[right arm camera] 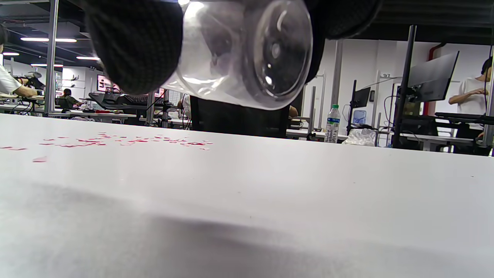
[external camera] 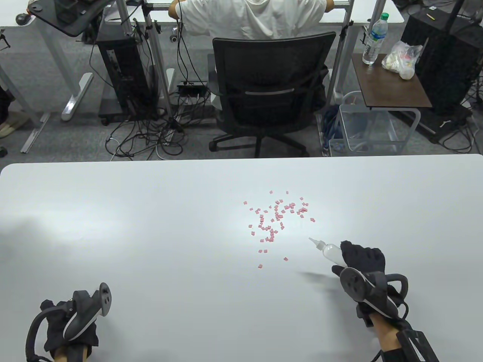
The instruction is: Squeeze empty conical bottle to blow paper scraps with air puff
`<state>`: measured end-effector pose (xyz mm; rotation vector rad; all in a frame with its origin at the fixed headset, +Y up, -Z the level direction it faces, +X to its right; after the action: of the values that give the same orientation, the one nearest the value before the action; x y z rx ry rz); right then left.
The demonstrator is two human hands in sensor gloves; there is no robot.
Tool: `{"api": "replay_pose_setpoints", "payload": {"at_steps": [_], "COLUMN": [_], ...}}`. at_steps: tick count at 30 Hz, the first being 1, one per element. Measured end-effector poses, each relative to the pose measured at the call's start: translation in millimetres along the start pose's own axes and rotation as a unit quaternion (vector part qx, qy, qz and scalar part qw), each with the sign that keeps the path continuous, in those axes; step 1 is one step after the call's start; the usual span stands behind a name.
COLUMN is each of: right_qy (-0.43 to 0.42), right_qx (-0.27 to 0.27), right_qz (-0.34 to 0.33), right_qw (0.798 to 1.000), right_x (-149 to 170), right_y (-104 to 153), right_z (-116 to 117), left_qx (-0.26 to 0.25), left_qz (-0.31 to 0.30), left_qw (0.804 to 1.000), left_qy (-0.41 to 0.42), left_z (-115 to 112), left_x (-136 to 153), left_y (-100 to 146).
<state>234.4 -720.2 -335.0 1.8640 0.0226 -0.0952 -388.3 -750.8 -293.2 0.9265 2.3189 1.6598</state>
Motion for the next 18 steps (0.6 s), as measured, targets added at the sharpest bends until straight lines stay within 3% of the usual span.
{"api": "replay_pose_setpoints", "payload": {"at_steps": [13,18], "right_qy": [-0.013,-0.022], "right_qx": [0.006,0.008], "right_qz": [0.01,0.015], "right_qw": [1.0,1.0], "right_x": [6,8], "right_y": [-1,-2], "right_z": [-1,-3], "left_qx": [0.013,-0.026], "left_qz": [0.008,0.0], "left_qw": [1.0,1.0], "left_qy": [0.003,0.011], "left_z": [-7,12], "left_x": [2,-1], "left_y": [-5,1]}}
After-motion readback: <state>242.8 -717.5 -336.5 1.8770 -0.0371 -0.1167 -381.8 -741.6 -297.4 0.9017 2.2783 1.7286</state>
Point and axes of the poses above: the tracker on the back of each hand, its own x axis roughly to the little-finger side, its own y axis roughly from the fingertips to the wrist, z = x × y, the point moved 4 cm from there along -y, roughly from the wrist to the fingertips, and after that the axes turned 4 degrees about -y, right-handed, at the moved point
